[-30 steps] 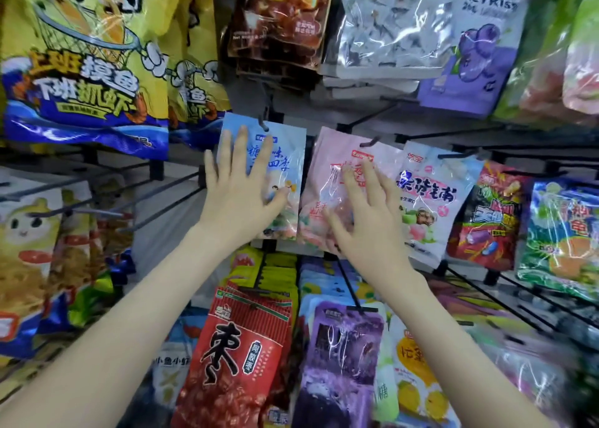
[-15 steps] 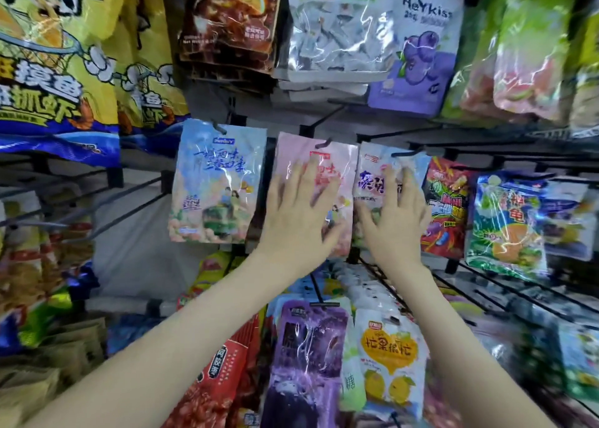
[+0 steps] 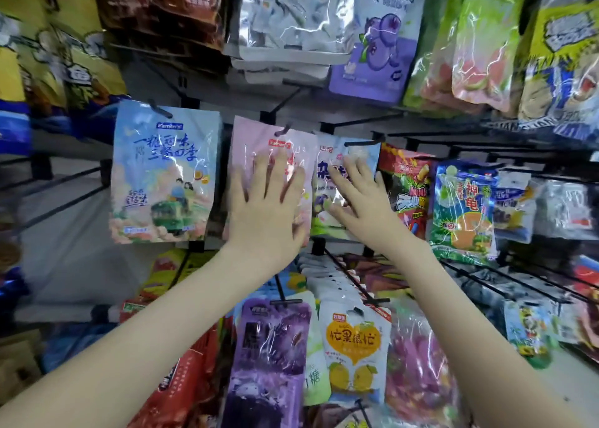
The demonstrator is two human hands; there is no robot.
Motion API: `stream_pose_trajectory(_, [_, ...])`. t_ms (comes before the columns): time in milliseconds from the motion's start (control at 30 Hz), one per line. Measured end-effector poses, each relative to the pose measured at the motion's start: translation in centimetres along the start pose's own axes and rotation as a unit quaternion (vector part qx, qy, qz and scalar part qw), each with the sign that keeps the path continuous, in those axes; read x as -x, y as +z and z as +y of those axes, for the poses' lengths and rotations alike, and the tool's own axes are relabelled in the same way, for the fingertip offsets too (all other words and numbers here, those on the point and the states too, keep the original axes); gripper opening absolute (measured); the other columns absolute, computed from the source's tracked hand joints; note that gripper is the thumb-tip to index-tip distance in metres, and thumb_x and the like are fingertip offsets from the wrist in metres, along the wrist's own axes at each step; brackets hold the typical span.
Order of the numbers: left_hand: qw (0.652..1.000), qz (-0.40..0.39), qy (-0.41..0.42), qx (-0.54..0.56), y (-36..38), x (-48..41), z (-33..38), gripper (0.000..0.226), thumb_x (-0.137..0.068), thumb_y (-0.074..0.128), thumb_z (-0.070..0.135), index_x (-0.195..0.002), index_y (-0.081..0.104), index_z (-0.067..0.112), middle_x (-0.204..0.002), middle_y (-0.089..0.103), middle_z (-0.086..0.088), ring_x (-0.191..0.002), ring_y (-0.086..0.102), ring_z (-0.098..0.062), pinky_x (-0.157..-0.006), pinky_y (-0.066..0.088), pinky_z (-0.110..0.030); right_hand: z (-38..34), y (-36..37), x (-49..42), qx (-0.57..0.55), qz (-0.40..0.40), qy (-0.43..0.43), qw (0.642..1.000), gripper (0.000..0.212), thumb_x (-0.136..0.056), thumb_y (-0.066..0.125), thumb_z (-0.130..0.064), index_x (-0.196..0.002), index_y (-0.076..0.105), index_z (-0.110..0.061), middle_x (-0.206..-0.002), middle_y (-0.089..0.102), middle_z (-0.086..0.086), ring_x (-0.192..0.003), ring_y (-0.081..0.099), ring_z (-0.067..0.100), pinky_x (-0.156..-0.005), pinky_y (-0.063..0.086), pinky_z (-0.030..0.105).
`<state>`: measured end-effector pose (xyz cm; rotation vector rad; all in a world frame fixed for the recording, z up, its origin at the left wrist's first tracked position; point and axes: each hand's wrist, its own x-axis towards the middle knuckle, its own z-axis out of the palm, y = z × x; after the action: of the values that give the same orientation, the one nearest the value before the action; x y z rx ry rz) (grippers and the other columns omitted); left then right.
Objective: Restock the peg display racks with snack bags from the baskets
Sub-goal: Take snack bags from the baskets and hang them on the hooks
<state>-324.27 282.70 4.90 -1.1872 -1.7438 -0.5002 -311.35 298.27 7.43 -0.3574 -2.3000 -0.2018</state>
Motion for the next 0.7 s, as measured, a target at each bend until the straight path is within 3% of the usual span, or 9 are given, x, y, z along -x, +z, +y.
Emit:
stream_pose_trajectory(133, [0.998,0.027,0.024,0.042,-1.1,-0.8,3.5,0.070,-0.079,0.047,0.048,-0.139,0.047,0.012,-0.151,0.032,-0.022,-0.138,0.029,-0.043,-0.109,0.010,-0.061,-0.5,-2.1,2.5,0.035,0.132,-0.080,0.987,0.040,-0.090,0.053,-0.015,-0.128,0.057,-0.006,-0.143,0.044,0.017,-0.134,0.037,0.032,-0.109,0.025,0.039])
stream_pose_trajectory(200, [0.996,0.045,0.036,0.071,-0.9,-0.9,5.6,0.068,-0.077,0.057,0.043,-0.137,0.049,0.011,-0.150,0.034,-0.023,-0.138,0.031,-0.042,-0.110,0.012,-0.060,0.5,-3.3,4.6,0.043,0.197,-0.014,0.979,0.033,-0.089,0.054,-0.013,-0.120,0.061,-0.008,-0.132,0.053,0.015,-0.123,0.046,0.030,-0.104,0.033,0.043])
stream_pose_trajectory(267, [0.993,0.053,0.044,0.094,-0.6,-1.2,7.9,0.065,-0.076,0.066,0.037,-0.134,0.052,0.011,-0.148,0.037,-0.023,-0.137,0.034,-0.041,-0.110,0.017,-0.060,2.3,-4.6,6.3,0.052,0.242,0.101,0.964,0.038,-0.086,0.054,-0.025,-0.122,0.058,-0.010,-0.130,0.053,0.014,-0.122,0.047,0.033,-0.100,0.035,0.053])
stream_pose_trajectory(333, [0.990,0.050,0.058,0.118,-0.3,-1.6,10.1,0.063,-0.076,0.072,0.033,-0.132,0.054,0.010,-0.146,0.040,-0.023,-0.136,0.036,-0.041,-0.108,0.026,-0.062,4.8,-5.8,7.3,0.080,0.212,0.220,0.949,0.060,-0.083,0.054,-0.044,-0.136,0.047,-0.016,-0.144,0.039,0.016,-0.133,0.034,0.036,-0.106,0.027,0.058])
stream_pose_trajectory(400, [0.985,0.047,0.084,0.143,0.4,-2.5,12.4,0.059,-0.079,0.071,0.028,-0.132,0.055,0.011,-0.146,0.040,-0.022,-0.137,0.037,-0.039,-0.107,0.027,-0.061,7.2,-6.5,8.1,0.107,0.131,0.298,0.940,0.082,-0.078,0.050,-0.063,-0.149,0.026,-0.030,-0.158,0.014,0.013,-0.144,0.013,0.033,-0.111,0.013,0.058])
stream_pose_trajectory(500, [0.987,0.029,0.099,0.126,1.9,-4.3,15.4,0.058,-0.084,0.065,0.030,-0.139,0.050,0.015,-0.150,0.037,-0.018,-0.141,0.030,-0.033,-0.112,0.020,-0.057,9.6,-6.6,8.8,0.090,0.053,0.293,0.950,0.090,-0.078,0.048,-0.069,-0.150,0.001,-0.042,-0.161,-0.009,0.004,-0.147,-0.007,0.029,-0.112,0.006,0.062])
stream_pose_trajectory(567, [0.989,0.000,0.096,0.113,2.6,-5.4,16.7,0.063,-0.088,0.059,0.034,-0.146,0.040,0.018,-0.156,0.025,-0.016,-0.145,0.019,-0.032,-0.115,0.004,-0.052,10.5,-6.3,8.8,0.076,0.040,0.272,0.958,0.089,-0.079,0.047,-0.064,-0.149,-0.003,-0.044,-0.161,-0.010,0.002,-0.147,-0.009,0.029,-0.111,0.010,0.063])
stream_pose_trajectory(633, [0.991,-0.045,0.089,0.093,3.5,-6.0,17.5,0.069,-0.094,0.050,0.038,-0.153,0.019,0.023,-0.161,0.000,-0.012,-0.148,-0.002,-0.032,-0.114,-0.012,-0.048,11.2,-6.1,8.7,0.095,0.039,0.256,0.961,0.089,-0.076,0.041,-0.062,-0.150,-0.004,-0.043,-0.161,-0.006,0.003,-0.147,-0.005,0.031,-0.109,0.016,0.062])
stream_pose_trajectory(700, [0.992,-0.075,0.077,0.072,4.1,-6.2,17.9,0.074,-0.095,0.047,0.037,-0.154,0.005,0.025,-0.160,-0.015,-0.010,-0.147,-0.014,-0.032,-0.113,-0.017,-0.048,11.9,-6.0,8.7,0.120,0.037,0.239,0.963,0.090,-0.073,0.035,-0.062,-0.150,-0.004,-0.042,-0.161,0.000,0.006,-0.147,-0.001,0.033,-0.108,0.022,0.061])
